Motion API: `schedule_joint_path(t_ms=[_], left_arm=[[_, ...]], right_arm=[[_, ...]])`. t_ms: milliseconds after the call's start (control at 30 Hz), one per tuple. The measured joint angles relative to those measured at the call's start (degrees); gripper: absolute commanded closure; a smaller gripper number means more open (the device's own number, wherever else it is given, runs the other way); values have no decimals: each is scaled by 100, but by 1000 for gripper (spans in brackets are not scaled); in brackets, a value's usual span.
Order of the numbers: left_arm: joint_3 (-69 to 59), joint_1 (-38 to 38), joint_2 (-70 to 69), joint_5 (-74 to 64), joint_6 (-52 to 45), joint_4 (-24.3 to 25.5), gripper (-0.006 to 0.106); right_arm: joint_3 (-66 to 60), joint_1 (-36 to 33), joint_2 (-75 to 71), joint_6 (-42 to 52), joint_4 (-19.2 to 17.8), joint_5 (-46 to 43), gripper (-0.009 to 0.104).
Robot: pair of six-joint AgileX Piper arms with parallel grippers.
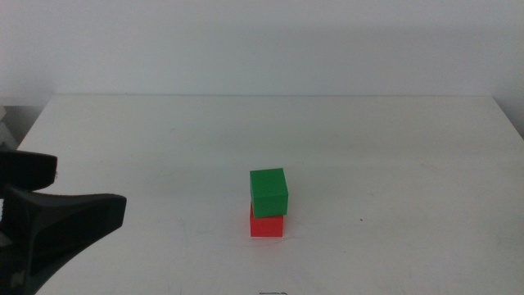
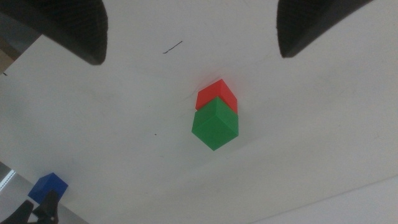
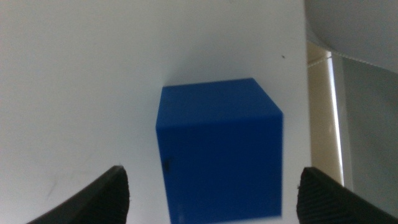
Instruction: Stack red cubes first, then green, then blue cubes in a specific spot.
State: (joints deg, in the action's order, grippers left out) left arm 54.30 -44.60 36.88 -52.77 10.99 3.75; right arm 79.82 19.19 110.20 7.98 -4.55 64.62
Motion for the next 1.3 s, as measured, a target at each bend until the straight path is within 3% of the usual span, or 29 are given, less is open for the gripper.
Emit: schedule_joint_path(t_ms=[133,233,300,433,633,767,967,1167,1300], left_arm=[[0,0,0,0,0,0,8],[0,0,0,0,0,0,8],[0,0,0,0,0,0,8],[0,0,0,0,0,0,8],[-2,0,-4,0,0,0,8],[-2,0,-4,0,0,0,8],[-2,0,-4,-1,0,0,8],[-2,0,-4,-1,0,0,8],[-2,0,-4,-1,0,0,8]], right_arm=[[18,5,298,4,0,-103,5],[19,11,447,4,0,-129,18],[19,11,490,17,0,-129,37],[41,11,501,-5,-8,-112,97],[44,-86,220,-295,-69,134,96],[98,-546,-496,-1136,-148,397,96],[407,-2229,-1166,-2671,-194,520,96],[934,-4117,-988,-3348,-247,530,96],[1035,-4886,-965,-3650,-284,534,96]])
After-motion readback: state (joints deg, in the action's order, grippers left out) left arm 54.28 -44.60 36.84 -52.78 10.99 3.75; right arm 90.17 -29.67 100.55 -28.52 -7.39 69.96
